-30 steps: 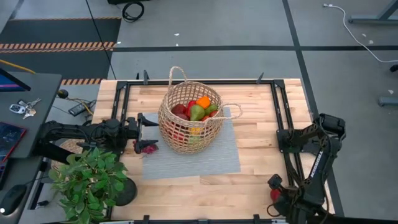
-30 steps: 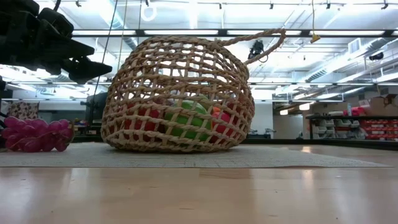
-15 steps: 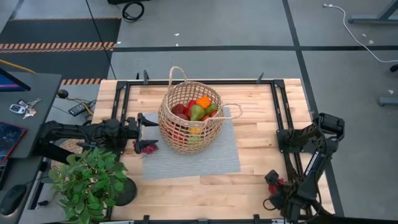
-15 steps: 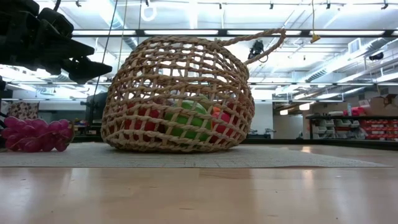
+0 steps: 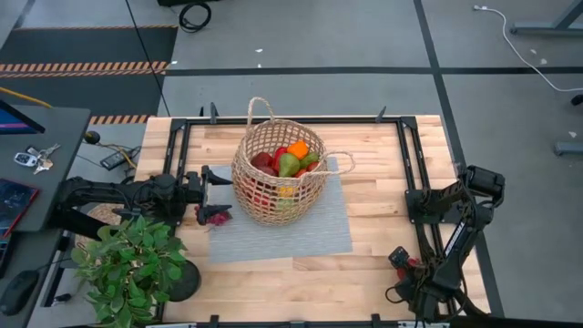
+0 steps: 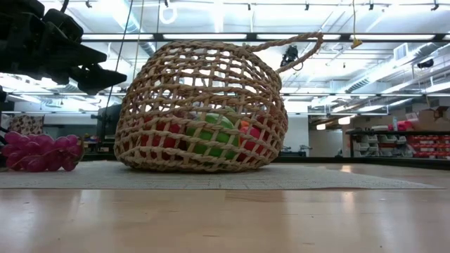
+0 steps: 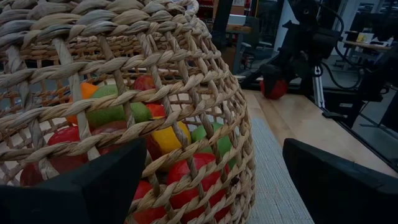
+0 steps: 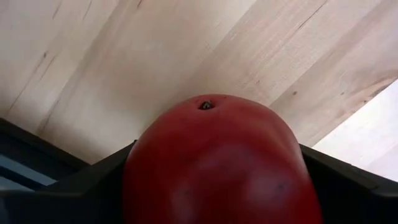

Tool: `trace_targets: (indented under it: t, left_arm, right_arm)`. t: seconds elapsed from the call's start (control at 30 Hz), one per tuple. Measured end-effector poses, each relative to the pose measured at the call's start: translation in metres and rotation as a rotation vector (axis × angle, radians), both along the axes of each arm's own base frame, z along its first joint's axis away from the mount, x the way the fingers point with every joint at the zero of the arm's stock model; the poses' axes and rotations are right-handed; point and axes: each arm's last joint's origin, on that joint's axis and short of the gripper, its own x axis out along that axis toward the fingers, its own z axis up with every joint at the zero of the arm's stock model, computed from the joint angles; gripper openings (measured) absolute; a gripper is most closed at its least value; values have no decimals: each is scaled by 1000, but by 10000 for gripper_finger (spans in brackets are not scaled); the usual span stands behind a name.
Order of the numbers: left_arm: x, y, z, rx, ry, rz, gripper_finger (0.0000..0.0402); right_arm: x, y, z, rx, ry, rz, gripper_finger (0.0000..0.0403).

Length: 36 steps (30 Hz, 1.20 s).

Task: Build produce basket
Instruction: Put the red pomegranate into the brown basket

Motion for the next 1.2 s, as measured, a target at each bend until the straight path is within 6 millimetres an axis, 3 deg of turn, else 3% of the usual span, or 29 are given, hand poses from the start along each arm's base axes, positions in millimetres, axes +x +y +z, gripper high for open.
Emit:
trace_targets:
  t: [0.23,0.57,0.77,1.0,1.2]
  left_arm:
    - [0,0,0,0,0,0,386]
    - [0,0,0,0,0,0,386]
    - [0,0,0,0,0,0,386]
    - [0,0,0,0,0,0,386]
    - [0,0,0,0,0,0,386]
  right_arm:
    - [10,7,12,26,-46,-23,369]
    - [71,7,54,-84,-466,41,371]
    - [131,-17,68,-184,-715,32,369]
    - [205,-61,83,-87,-882,9,369]
    - [244,-96,119,-49,-1003,-44,370]
